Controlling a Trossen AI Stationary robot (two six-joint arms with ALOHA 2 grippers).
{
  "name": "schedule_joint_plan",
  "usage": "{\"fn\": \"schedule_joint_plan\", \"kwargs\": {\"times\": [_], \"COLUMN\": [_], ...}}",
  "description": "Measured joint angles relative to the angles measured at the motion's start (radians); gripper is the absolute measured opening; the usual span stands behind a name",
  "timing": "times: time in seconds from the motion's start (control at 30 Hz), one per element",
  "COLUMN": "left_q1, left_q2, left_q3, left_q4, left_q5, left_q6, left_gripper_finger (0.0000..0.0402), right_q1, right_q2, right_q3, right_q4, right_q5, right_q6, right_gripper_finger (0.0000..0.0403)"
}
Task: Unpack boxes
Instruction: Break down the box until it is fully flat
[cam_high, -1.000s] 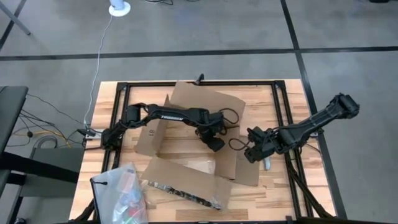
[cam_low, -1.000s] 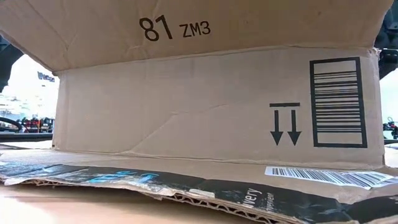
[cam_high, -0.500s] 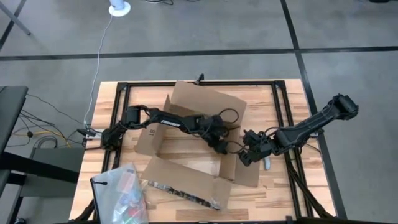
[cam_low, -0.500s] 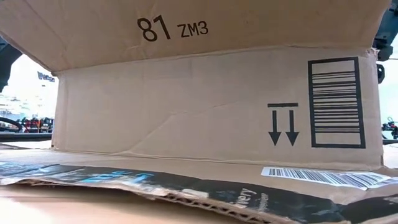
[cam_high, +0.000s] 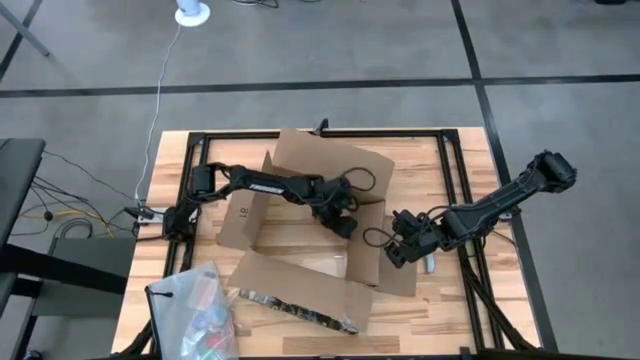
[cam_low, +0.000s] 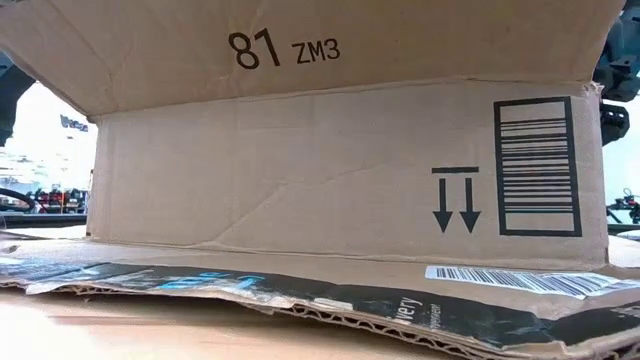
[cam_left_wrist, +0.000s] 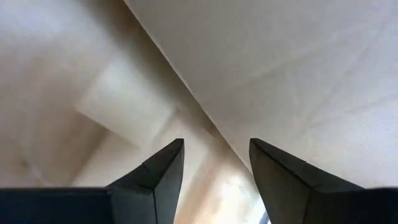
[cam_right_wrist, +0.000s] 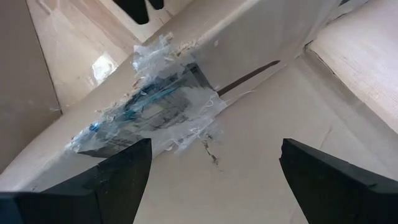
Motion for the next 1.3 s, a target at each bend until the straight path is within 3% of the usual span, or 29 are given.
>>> {"fn": "schedule_joint_plan", "kwargs": {"times": [0.4,0.67,0.9,1.3], "left_q1": [0.004,0.0,-0.012,-0.006], "left_q2": [0.068,0.093,0.102,0.101], "left_q3": [0.003,-0.001,0.0,0.026], "left_q4": [0.102,0.297,0.284,0.153], "left_q5": [-0.05,-0.035,0.015,0.004], "left_q6": [0.184,0.2,0.267,0.858], "left_gripper_finger": [0.0168,0.0168,0.0168,0.0168], "right_q1": [-0.009,-0.008,-0.01,-0.01], "right_q2": [0.0,0.0,0.0,0.0], "right_q3": [0.0,0.0,0.0,0.001], "right_q4": [0.005,0.005,0.001,-0.01], "right_q5": [-0.017,-0.018,-0.019,-0.019], "right_q6": [0.005,0.017,0.018,0.002], "right_gripper_finger": [0.0333,0.0333,0.0333,0.0333]}}
